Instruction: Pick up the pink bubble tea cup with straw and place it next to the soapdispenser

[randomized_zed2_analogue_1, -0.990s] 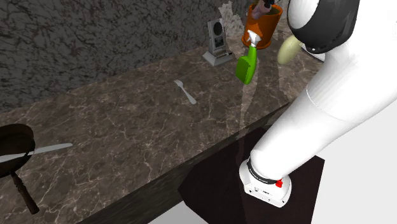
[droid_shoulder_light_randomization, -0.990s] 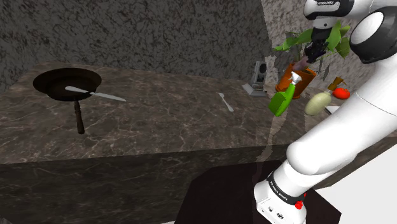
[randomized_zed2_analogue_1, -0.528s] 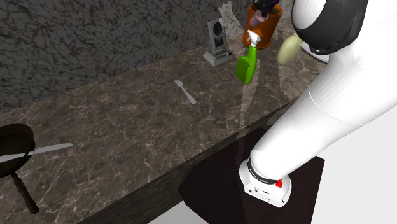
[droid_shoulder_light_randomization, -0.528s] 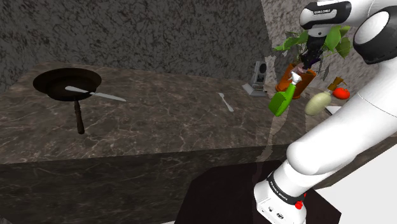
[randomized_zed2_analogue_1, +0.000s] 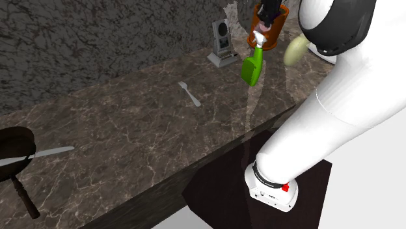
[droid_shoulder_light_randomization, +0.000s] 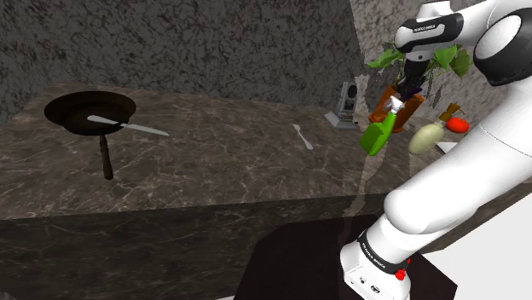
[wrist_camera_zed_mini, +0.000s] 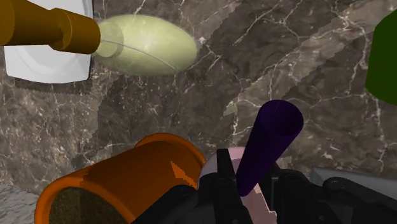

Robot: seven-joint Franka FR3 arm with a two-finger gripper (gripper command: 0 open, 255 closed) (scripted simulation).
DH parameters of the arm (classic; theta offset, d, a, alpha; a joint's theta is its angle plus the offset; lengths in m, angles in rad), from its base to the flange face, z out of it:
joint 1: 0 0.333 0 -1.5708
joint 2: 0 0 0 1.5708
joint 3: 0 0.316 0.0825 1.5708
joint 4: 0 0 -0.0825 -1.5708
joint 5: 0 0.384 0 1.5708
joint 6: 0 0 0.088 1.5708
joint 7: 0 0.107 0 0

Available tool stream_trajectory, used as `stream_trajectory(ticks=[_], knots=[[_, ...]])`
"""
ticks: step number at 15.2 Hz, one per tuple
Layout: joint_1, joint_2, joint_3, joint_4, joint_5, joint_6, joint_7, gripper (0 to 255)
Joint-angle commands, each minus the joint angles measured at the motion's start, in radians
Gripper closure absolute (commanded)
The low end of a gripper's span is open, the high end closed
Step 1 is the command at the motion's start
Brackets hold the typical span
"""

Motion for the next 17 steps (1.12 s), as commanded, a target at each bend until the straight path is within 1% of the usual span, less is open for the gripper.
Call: stream_trajectory(ticks=[1, 17], knots=[[-0.001, 0.0, -0.001, -0.025, -0.003, 0.025, 0.009, 255], [-0.012, 0.048, -0.014, -0.191, -0.008, 0.228, 0.061, 255]])
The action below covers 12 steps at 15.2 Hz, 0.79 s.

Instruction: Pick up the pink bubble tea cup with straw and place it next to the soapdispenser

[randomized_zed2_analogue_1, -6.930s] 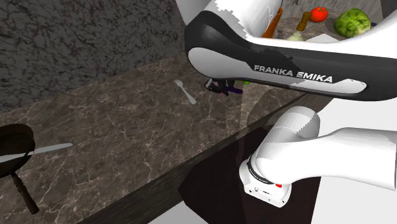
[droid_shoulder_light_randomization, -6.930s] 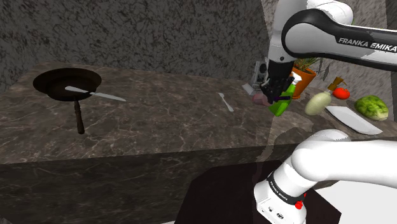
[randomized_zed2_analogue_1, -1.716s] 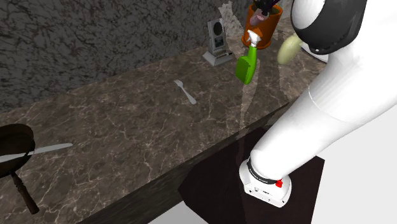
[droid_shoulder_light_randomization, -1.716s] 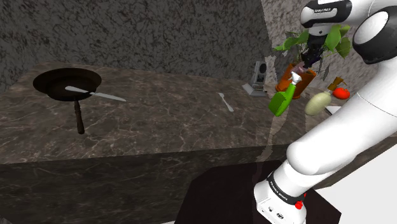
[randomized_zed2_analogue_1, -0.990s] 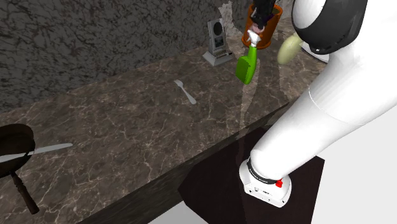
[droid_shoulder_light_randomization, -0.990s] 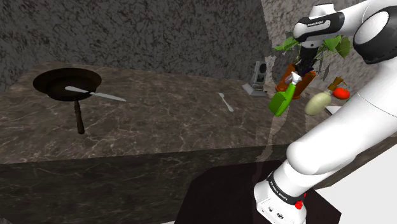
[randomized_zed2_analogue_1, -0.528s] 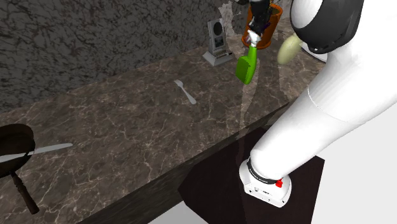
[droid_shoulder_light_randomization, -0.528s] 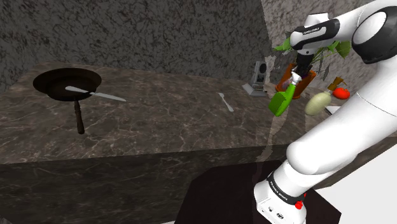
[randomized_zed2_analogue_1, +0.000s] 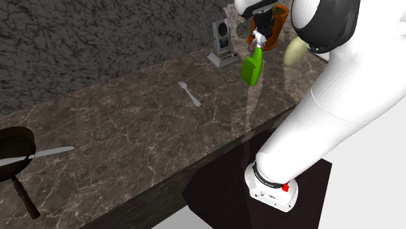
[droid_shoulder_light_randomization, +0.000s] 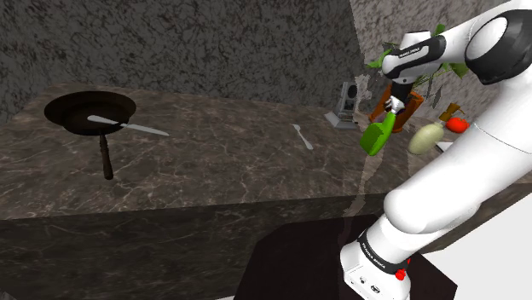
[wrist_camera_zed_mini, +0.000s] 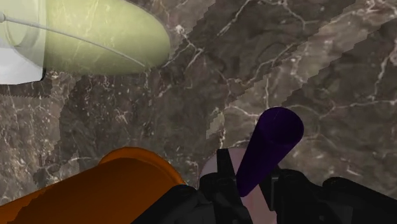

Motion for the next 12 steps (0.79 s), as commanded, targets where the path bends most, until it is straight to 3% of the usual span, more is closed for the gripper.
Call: stream_trajectory(ticks=[1, 12], knots=[[-0.002, 0.009, -0.002, -0.021, 0.0, 0.029, 0.006, 255], [-0.014, 0.08, -0.01, -0.102, 0.012, 0.172, 0.03, 255]])
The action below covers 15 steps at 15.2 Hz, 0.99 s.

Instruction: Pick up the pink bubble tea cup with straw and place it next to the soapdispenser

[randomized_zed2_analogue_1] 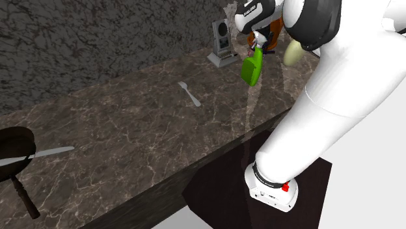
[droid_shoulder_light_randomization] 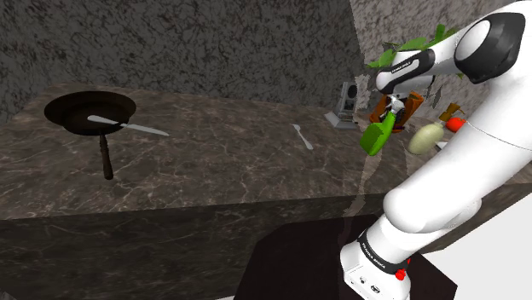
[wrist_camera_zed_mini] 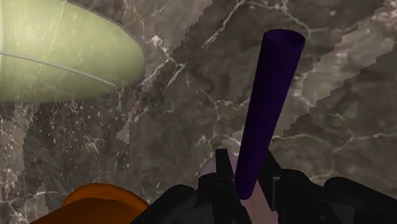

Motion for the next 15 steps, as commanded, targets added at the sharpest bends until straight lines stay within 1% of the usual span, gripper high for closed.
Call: stream_trajectory(ticks=[1, 7, 14, 15], knots=[[0.002, 0.029, 0.006, -0.016, 0.011, 0.084, 0.002, 255], [-0.007, 0.076, 0.007, -0.046, 0.023, 0.156, 0.01, 255], [-0.006, 0.076, 0.007, -0.046, 0.023, 0.156, 0.01, 255], [-0.005, 0.066, 0.005, -0.056, 0.015, 0.156, 0.015, 0]])
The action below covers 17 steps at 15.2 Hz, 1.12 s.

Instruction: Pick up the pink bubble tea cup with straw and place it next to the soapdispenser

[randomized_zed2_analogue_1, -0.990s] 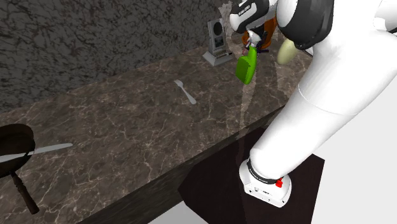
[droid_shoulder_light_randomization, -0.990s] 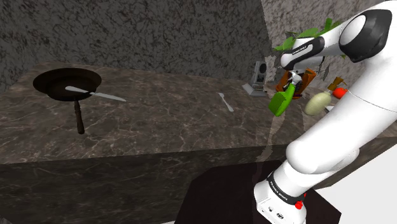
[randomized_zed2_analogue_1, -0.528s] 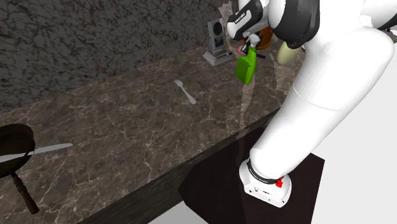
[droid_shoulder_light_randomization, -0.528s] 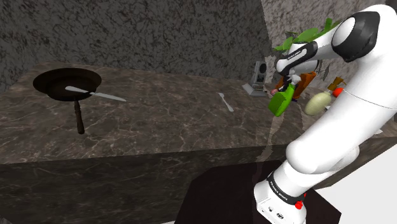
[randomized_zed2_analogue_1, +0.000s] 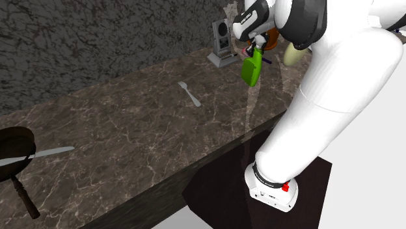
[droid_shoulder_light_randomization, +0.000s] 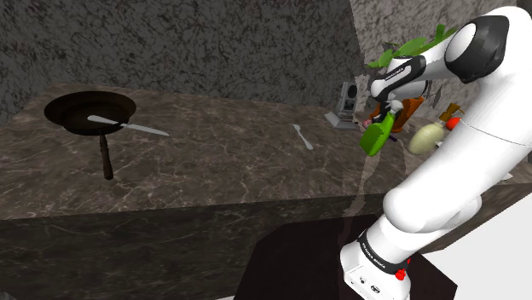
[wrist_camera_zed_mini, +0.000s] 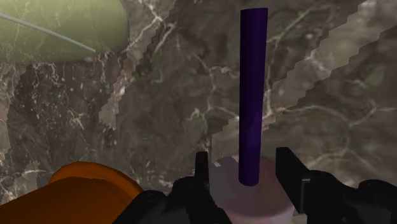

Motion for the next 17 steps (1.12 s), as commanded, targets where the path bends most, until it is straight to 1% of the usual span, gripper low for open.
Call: stream_trajectory(ticks=[1, 3, 5, 9, 17], knots=[[-0.004, 0.026, -0.001, -0.022, 0.001, 0.007, -0.004, 0], [-0.008, 0.025, -0.004, -0.029, -0.002, 0.016, -0.008, 0], [0.001, 0.023, 0.002, -0.016, 0.001, -0.004, 0.0, 0], [0.033, -0.063, 0.016, 0.025, -0.028, -0.133, 0.022, 0], [0.033, -0.063, 0.016, 0.025, -0.028, -0.133, 0.022, 0]])
